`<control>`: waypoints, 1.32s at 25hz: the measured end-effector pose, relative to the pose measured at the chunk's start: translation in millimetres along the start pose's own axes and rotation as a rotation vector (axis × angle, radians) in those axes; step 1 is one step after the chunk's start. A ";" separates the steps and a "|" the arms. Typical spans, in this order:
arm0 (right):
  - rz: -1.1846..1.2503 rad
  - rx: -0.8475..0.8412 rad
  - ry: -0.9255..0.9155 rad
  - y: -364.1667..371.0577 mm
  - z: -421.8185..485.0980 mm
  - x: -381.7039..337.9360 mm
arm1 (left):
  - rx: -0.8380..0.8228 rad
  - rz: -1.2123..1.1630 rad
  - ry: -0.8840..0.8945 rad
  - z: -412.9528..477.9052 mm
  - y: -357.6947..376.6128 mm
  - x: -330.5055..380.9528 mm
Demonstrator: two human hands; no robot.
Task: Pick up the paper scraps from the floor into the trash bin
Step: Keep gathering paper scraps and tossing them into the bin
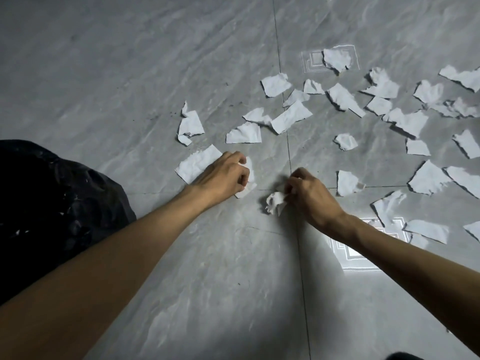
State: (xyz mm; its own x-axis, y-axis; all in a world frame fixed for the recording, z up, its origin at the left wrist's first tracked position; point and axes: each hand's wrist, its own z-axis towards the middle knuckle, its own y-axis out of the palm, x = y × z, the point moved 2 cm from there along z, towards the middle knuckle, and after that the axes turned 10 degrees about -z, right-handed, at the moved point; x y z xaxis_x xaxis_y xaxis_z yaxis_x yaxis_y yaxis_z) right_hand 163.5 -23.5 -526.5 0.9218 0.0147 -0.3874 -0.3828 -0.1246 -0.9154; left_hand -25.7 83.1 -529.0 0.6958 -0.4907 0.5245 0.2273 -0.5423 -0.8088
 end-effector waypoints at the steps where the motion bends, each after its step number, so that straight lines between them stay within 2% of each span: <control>1: 0.056 0.028 0.056 -3.3 -6.4 5.2 | 0.015 -0.007 0.027 -1.7 2.7 -2.1; 5: 0.245 0.078 0.330 -8.0 -21.3 27.0 | 0.143 -0.094 0.024 -15.2 16.3 0.6; 8: 0.197 0.207 0.440 -21.3 -28.3 57.4 | 0.301 -0.328 -0.105 -21.3 13.9 15.7; 10: 0.095 0.164 0.554 -25.9 -32.7 80.9 | 0.369 -0.485 -0.189 -24.1 5.7 29.9; 14: 0.031 0.045 0.652 -23.3 -31.2 84.4 | 0.402 -0.535 -0.220 -36.9 -28.8 59.8; 16: 0.064 0.038 0.591 -28.8 -23.6 63.0 | 0.400 -0.545 -0.201 -50.1 -51.4 73.9; 18: 0.179 0.043 0.450 -40.3 -12.5 27.3 | 0.437 -0.576 -0.161 -69.3 -80.2 85.5; 21: 0.460 0.023 0.271 -63.7 10.0 -47.3 | 0.613 -0.588 -0.091 -116.9 -137.7 86.9; 24: 0.739 -0.010 0.096 -88.7 31.3 -132.3 | 0.820 -0.590 -0.110 -183.1 -188.3 60.2; 26: 0.843 0.036 -0.051 -106.7 42.9 -183.8 | 0.875 -0.573 -0.214 -225.3 -200.5 32.6; 29: 0.859 0.125 -0.317 -120.5 56.9 -265.5 | 0.872 -0.341 -0.500 -282.9 -192.9 -18.9; 31: 0.741 0.129 -0.447 -112.6 61.0 -311.4 | 0.773 -0.283 -0.670 -309.1 -176.2 -48.5; 33: 0.510 0.082 -0.539 -95.0 64.0 -342.2 | 0.623 -0.350 -0.805 -324.3 -158.3 -69.6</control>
State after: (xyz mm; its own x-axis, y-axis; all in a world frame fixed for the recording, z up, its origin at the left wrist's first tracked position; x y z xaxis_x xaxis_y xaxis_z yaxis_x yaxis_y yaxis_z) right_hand -119.4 46.8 -313.9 0.4788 0.4622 -0.7464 -0.7775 -0.1717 -0.6050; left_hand -331.0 -18.1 -351.3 0.7170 0.3410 0.6079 0.6496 -0.0105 -0.7602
